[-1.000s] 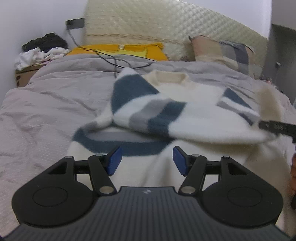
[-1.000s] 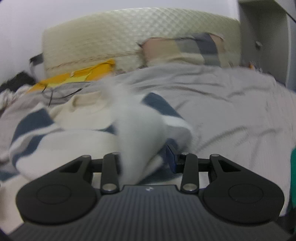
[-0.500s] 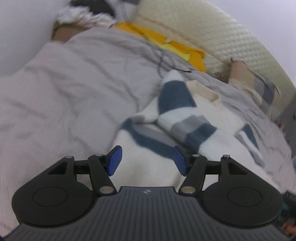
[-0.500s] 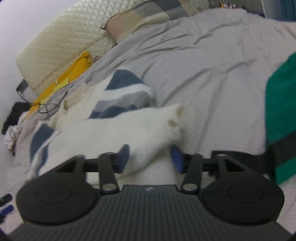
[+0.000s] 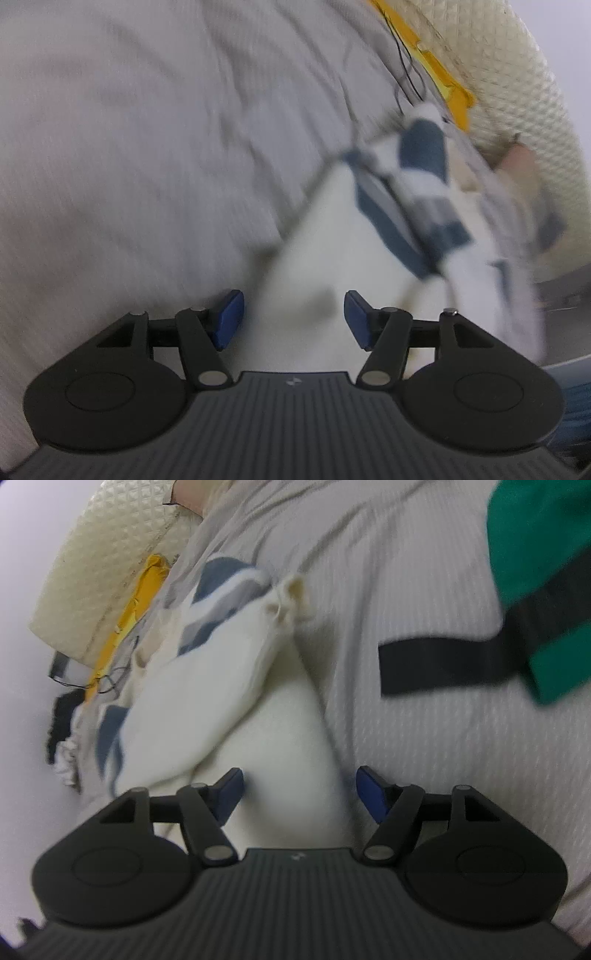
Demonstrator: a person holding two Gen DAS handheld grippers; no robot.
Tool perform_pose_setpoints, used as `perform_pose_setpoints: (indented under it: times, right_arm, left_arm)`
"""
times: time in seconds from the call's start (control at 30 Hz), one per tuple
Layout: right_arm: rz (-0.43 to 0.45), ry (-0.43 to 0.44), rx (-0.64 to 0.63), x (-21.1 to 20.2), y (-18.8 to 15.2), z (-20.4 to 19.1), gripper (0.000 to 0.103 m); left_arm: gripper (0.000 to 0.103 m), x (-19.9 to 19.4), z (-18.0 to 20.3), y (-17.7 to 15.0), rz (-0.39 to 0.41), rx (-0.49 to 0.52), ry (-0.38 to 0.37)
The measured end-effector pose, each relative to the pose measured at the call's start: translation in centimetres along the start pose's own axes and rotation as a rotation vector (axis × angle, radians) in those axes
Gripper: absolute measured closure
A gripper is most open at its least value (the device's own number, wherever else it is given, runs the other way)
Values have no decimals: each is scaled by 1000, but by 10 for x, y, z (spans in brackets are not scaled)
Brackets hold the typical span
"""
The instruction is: Fold large clothes
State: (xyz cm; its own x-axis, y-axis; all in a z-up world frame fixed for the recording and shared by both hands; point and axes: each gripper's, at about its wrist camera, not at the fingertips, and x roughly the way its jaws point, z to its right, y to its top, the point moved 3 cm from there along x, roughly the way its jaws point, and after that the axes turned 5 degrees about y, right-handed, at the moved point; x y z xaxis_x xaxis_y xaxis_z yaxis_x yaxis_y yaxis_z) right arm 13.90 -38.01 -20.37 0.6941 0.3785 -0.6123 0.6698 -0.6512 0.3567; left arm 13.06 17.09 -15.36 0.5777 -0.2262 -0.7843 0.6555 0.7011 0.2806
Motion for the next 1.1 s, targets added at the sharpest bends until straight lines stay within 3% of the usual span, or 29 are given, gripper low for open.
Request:
perform_pose_setpoints:
  times: [0.1,0.27,0.33,0.43,0.6,0.7,0.8,0.87,0.9,0.97,1.0,1.07,1.1]
  right_arm:
    - [-51,91,48,-5,-11,-1,31]
    - [-62,216,96,-25,-25,-7,31]
    - [-52,280,89,-34,-27,-13,31]
    - [-63,292,70,-36,-31,-17,31]
    - [-108,127,83,-22,-45,-6,32]
    - [-127,87,26,-12,-53,-12,32]
    - [-148,148,8,-11,-64,-20,35]
    - [-160,207,-6,-10,-71,-28,46]
    - [-150,206,-25,-11,-75,-31,49]
    - [-118,166,-37,-14,-77,-31,73]
    - [-107,145,-27,-13,-77,-29,77]
    - [-91,128,5,-14,-74,-23,84]
    - [-80,134,13,-16,-74,-21,84]
  left_arm:
    - [38,-14,-3,-11,-12,-27,-90]
    - [38,-39,2,-30,-52,-29,-261]
    - [38,-43,3,-38,-66,-29,-282]
    - [38,-42,3,-52,-88,10,-206]
    - [38,-34,3,-75,-130,50,-76]
    - [38,-36,3,-82,-118,75,-60]
    - [38,-41,4,-87,-121,81,-80]
    - [41,-42,5,-90,-128,88,-99]
    - [43,-42,6,-91,-133,92,-104]
    - [45,-39,6,-97,-161,77,-102]
    - [48,-35,6,-100,-172,83,-88]
    - [59,-33,9,-103,-158,102,-46]
    - [70,-35,9,-103,-150,100,-37]
